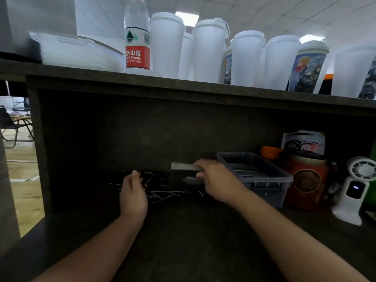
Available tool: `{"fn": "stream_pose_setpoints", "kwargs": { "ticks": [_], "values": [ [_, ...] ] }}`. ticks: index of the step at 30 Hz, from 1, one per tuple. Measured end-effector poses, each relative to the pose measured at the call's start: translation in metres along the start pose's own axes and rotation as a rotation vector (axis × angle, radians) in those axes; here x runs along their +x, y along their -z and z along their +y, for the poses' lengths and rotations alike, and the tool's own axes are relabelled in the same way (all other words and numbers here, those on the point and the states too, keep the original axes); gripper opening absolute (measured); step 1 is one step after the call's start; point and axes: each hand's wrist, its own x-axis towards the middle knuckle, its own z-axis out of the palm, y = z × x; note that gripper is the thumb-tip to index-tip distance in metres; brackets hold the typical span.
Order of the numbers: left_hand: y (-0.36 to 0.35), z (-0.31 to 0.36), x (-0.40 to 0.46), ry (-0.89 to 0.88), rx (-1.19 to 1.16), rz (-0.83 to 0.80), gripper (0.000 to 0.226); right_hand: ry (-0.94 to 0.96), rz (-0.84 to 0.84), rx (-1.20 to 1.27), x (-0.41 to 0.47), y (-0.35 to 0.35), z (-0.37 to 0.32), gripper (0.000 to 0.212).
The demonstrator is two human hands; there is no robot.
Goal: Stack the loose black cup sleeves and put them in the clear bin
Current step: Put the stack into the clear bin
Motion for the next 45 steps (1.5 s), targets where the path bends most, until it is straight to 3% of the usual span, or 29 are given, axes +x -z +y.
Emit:
{"fn": "stream_pose_setpoints", "kwargs": {
  "ticks": [3, 5, 9, 14, 21, 26, 32, 36, 40, 42, 45],
  "values": [
    [-0.001, -0.005, 0.007, 0.021, -0.021, 0.006, 0.047, -0.092, 0.291, 0.02, 0.004, 0.059, 0.037, 0.028],
    [-0.005, -0.007, 0.007, 0.001, 0.016, -0.009, 0.046, -0.213, 0.322, -0.079, 0.008, 0.089, 0.074, 0.031],
    [-0.007, -0.012, 0.011, -0.012, 0.029, -0.025, 0.045, -0.384, 0.056, -0.3, 0.012, 0.104, 0.13, 0.033],
    [-0.007, -0.012, 0.01, 0.01, -0.009, -0.025, 0.044, -0.343, -0.265, -0.539, 0.017, 0.074, 0.135, 0.025],
    [-0.007, -0.012, 0.01, 0.006, -0.008, -0.035, 0.044, -0.408, -0.553, -0.262, 0.016, 0.072, 0.14, 0.029],
    [-0.008, -0.015, 0.012, 0.014, -0.005, -0.051, 0.045, -0.446, -0.599, -0.228, 0.021, 0.066, 0.148, 0.029],
    [-0.006, -0.012, 0.009, 0.015, -0.028, -0.054, 0.044, -0.39, -0.696, -0.376, 0.036, 0.056, 0.149, 0.02],
    [-0.006, -0.011, 0.008, 0.018, -0.034, -0.055, 0.043, -0.316, -0.69, -0.538, 0.041, 0.052, 0.142, 0.03],
    [-0.003, -0.013, 0.014, 0.033, -0.026, 0.0, 0.041, -0.41, -0.557, -0.416, 0.037, 0.056, 0.14, 0.056],
    [-0.003, -0.015, 0.016, 0.037, -0.035, 0.044, 0.037, -0.452, -0.28, -0.169, 0.036, 0.06, 0.134, 0.055],
    [-0.004, -0.012, 0.019, 0.033, -0.01, 0.114, 0.032, -0.251, 0.218, 0.132, 0.035, 0.053, 0.091, 0.024]
  ]
}}
